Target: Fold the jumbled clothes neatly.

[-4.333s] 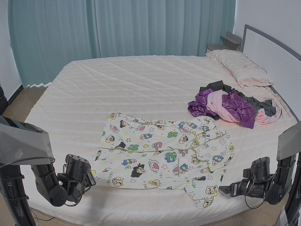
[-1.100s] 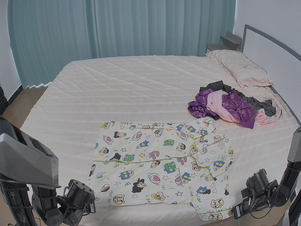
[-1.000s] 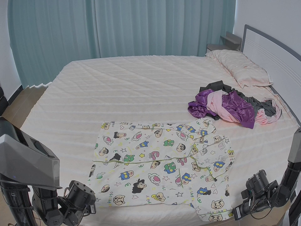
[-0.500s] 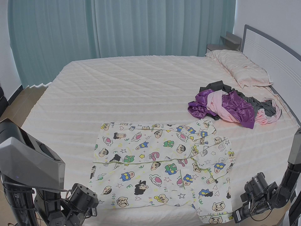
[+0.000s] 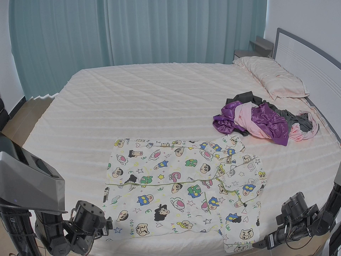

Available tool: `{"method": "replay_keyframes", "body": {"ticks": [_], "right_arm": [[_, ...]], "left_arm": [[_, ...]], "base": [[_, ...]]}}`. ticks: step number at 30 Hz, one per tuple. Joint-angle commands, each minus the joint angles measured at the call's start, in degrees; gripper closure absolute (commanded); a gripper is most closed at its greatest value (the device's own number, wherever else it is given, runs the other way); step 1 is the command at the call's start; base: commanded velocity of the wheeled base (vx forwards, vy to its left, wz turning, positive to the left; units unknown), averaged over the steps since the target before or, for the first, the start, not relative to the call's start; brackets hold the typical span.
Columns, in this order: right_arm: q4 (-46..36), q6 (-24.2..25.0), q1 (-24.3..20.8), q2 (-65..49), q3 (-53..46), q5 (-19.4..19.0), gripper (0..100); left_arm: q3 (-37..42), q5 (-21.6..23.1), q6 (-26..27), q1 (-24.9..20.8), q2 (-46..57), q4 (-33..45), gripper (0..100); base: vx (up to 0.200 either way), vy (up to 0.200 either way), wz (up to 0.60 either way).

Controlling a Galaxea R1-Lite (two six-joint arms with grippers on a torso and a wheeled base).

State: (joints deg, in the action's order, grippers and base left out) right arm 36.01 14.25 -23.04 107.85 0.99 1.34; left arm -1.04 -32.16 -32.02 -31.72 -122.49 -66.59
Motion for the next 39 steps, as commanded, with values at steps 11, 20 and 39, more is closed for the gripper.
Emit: {"method": "replay_keyframes", "body": {"ticks": [11, 20, 39], "right_arm": [[0.46, 11.15, -0.16, -14.77, -0.99, -1.52, 0], [-2.26, 11.68, -0.16, -15.74, -0.99, -5.82, 0], [-7.01, 11.15, -0.34, -21.01, -0.99, -10.22, 0]], "left_arm": [[-9.95, 27.68, 8.03, 14.49, 7.53, -3.73, 0], [-8.98, 37.7, 22.62, 19.24, -0.03, -4.34, 0], [-9.42, 42.62, 30.27, 19.94, -9.26, -8.65, 0]], "base": [[0.0, 0.0, 0.0], [0.0, 0.0, 0.0], [0.0, 0.0, 0.0]]}}
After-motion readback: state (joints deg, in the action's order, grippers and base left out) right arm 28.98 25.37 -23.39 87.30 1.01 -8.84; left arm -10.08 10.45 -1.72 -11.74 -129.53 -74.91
